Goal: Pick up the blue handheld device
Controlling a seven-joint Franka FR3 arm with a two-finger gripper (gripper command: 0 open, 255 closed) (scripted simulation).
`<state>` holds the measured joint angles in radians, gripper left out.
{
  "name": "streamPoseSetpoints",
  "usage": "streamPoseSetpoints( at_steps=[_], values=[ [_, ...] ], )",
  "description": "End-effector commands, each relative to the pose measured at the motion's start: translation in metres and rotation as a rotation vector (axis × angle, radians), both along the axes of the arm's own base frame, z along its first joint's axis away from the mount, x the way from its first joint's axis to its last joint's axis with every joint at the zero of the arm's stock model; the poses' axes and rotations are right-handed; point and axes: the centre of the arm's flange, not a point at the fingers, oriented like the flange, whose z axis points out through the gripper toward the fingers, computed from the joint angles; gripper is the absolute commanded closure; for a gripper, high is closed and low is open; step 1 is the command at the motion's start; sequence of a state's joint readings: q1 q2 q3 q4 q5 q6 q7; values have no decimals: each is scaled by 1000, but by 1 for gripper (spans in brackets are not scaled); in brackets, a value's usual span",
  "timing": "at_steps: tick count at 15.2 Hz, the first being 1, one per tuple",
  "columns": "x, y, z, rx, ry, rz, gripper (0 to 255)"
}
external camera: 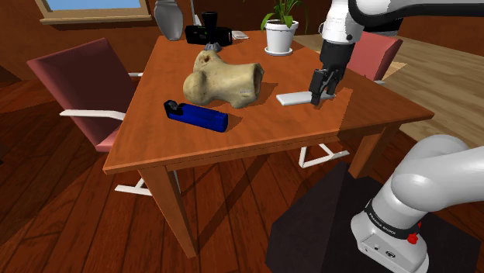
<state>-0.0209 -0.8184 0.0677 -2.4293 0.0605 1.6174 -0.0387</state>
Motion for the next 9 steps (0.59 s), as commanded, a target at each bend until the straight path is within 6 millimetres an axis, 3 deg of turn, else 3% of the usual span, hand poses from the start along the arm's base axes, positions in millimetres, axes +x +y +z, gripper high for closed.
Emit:
streamPoseSetpoints(
  at_steps=[1, 9],
  values=[
    [0, 0, 0, 0, 0, 0, 0],
    [69, 82, 5, -6, 7, 106, 0]
  ],
)
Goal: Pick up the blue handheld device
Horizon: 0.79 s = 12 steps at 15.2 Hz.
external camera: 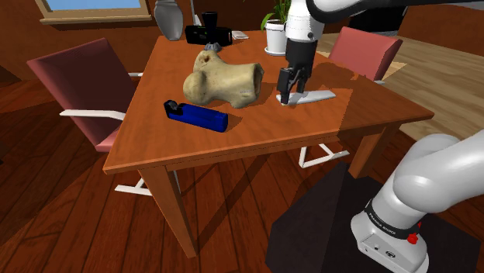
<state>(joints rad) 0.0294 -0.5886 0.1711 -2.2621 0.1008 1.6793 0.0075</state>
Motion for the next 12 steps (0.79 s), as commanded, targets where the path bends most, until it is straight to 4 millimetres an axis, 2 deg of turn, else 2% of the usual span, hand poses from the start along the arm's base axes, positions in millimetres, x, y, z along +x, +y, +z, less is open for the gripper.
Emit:
streamPoseSetpoints(
  at_steps=[1, 12],
  values=[
    [15, 22, 1, -1, 2, 27, 0],
    [92, 147, 5, -9, 12, 173, 0]
  ],
)
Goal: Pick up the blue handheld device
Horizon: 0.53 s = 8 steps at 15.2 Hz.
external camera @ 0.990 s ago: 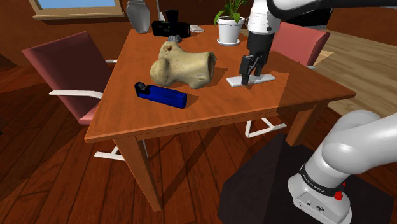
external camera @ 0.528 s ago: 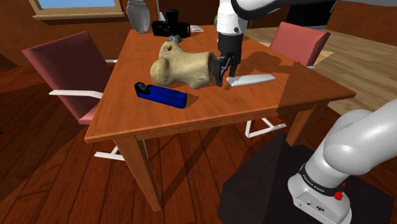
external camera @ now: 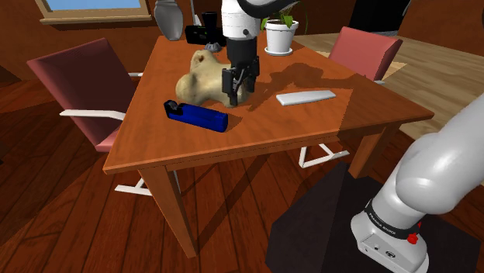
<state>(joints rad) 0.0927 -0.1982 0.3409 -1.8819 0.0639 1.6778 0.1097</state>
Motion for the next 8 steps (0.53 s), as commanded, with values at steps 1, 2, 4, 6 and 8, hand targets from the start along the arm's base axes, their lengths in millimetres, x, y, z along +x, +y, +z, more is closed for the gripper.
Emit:
streamPoseSetpoints(
  at_steps=[1, 2, 4, 6, 8],
  values=[
    [16, 27, -4, 4, 0, 30, 0],
    [22, 39, -4, 3, 1, 44, 0],
    [33, 63, -3, 2, 3, 70, 0],
    [44, 88, -3, 0, 4, 97, 0],
    [55, 113, -2, -1, 6, 123, 0]
  ],
)
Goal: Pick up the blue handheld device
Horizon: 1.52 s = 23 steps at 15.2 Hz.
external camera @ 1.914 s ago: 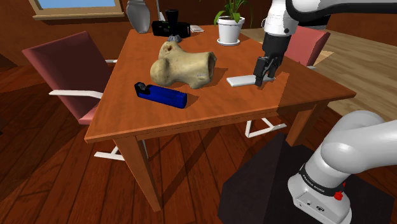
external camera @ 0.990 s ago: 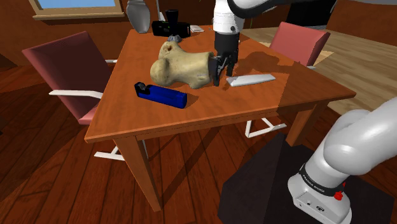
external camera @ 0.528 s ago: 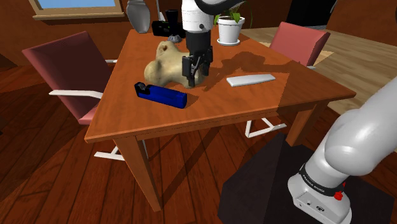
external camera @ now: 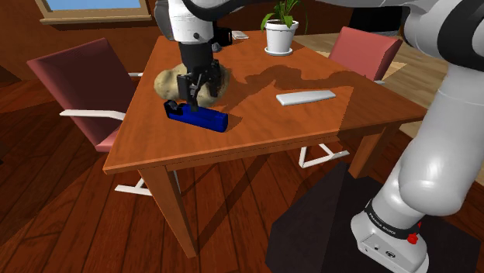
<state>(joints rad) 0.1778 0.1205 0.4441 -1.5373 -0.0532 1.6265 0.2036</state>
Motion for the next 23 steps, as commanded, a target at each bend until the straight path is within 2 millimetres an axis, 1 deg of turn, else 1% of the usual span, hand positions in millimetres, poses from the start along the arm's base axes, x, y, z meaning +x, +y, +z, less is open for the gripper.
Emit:
streamPoseSetpoints(
  at_steps=[1, 2, 9, 11, 12, 13, 14, 15, 16, 17, 19, 20, 21, 23],
  values=[
    [12, 25, -1, -1, 5, 27, 0],
    [15, 32, 0, -1, 6, 34, 0],
    [15, 32, -37, -1, 6, 34, 0],
    [15, 32, -40, -1, 6, 34, 0],
    [8, 28, -46, -1, 6, 33, 255],
    [5, 25, -53, -1, 6, 32, 255],
    [9, 25, -45, -1, 6, 33, 255],
    [13, 24, -45, 0, 6, 33, 255],
    [8, 23, -44, 0, 7, 32, 255],
    [6, 18, -45, 0, 7, 32, 255],
    [5, 10, -42, 1, 7, 31, 255],
    [12, 9, -45, 1, 8, 31, 255],
    [15, 32, -40, -1, 6, 34, 255],
    [15, 32, -30, -1, 6, 34, 255]
  ],
)
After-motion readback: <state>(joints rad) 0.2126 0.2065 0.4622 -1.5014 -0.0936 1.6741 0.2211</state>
